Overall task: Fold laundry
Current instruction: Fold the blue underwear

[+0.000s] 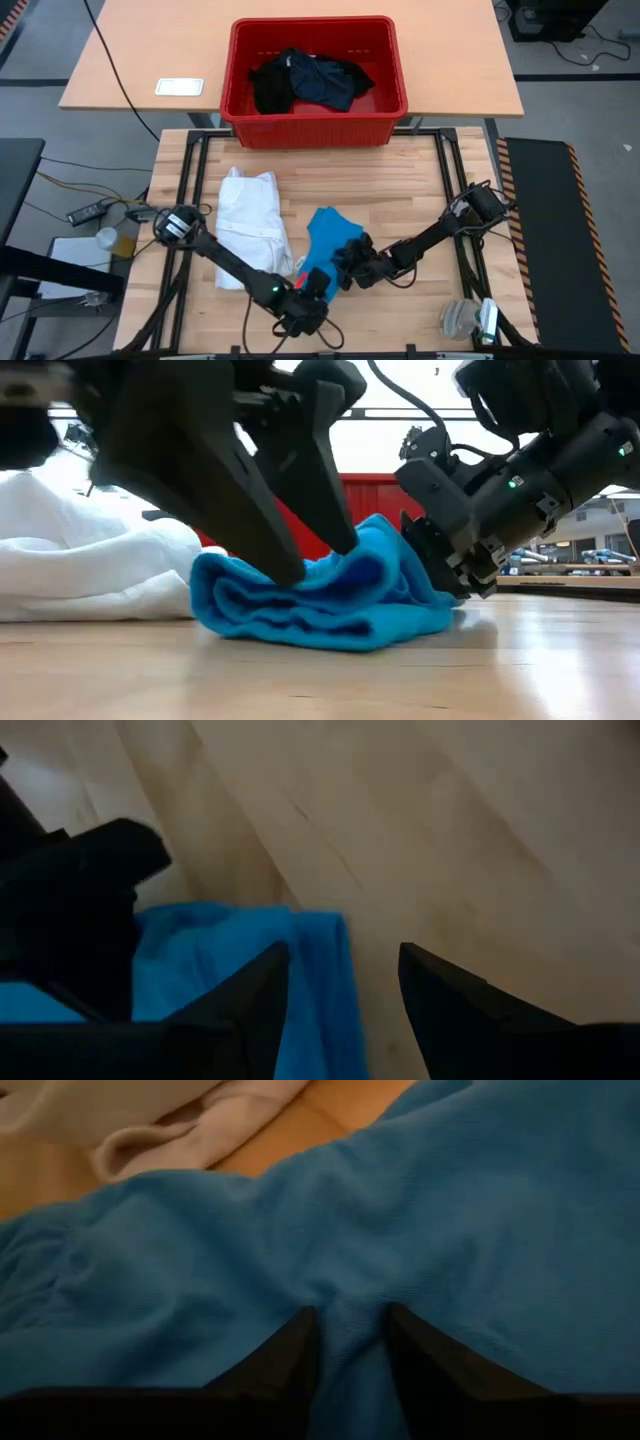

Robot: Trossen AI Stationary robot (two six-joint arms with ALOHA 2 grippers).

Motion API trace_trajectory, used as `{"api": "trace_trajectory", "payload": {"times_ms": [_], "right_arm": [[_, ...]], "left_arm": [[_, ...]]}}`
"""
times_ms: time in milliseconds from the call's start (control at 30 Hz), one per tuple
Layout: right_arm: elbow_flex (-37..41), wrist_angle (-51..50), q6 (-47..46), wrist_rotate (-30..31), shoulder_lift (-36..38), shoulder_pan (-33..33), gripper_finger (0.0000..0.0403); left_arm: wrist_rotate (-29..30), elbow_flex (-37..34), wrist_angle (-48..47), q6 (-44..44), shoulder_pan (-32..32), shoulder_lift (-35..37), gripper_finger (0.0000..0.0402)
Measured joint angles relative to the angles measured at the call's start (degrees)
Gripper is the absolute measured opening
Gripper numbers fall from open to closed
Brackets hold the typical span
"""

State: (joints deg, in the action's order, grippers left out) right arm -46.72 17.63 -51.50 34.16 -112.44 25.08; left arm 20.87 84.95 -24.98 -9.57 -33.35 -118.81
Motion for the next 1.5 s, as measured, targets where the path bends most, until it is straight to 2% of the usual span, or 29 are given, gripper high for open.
{"api": "trace_trajectory", "payload": {"times_ms": [267, 433, 667, 1100, 1167, 1267, 1500], "right_arm": [[0.0, -0.1, -0.6, 0.5, 0.0, 0.0, 0.0129], [0.0, -0.1, -0.6, 0.5, 0.0, 0.0, 0.0129], [0.0, -0.5, -0.8, 0.5, 0.0, 0.0, 0.0129], [0.0, -0.2, -0.6, 0.3, 0.0, 0.0, 0.0129], [0.0, -0.2, -0.6, 0.3, 0.0, 0.0, 0.0129], [0.0, 0.2, -0.4, 0.3, 0.0, 0.0, 0.0129], [0.0, 0.5, 0.2, -0.1, 0.0, 0.0, 0.0129]], "left_arm": [[4.8, -0.1, -6.5, 1.7, 0.4, -0.2, 0.0214], [6.6, -0.1, -7.2, 5.1, -0.3, -0.2, 0.0232], [9.8, 0.0, -9.2, 6.2, -1.7, -0.7, 0.0227], [11.3, 0.1, -8.8, 5.9, -0.3, -3.8, 0.0226], [11.4, 0.1, -9.0, 5.9, -0.3, -3.8, 0.0216], [11.8, 0.1, -9.7, 5.2, -0.2, -3.9, 0.018], [13.2, -0.1, -11.2, 1.0, 0.5, -4.0, 0.0041]]}}
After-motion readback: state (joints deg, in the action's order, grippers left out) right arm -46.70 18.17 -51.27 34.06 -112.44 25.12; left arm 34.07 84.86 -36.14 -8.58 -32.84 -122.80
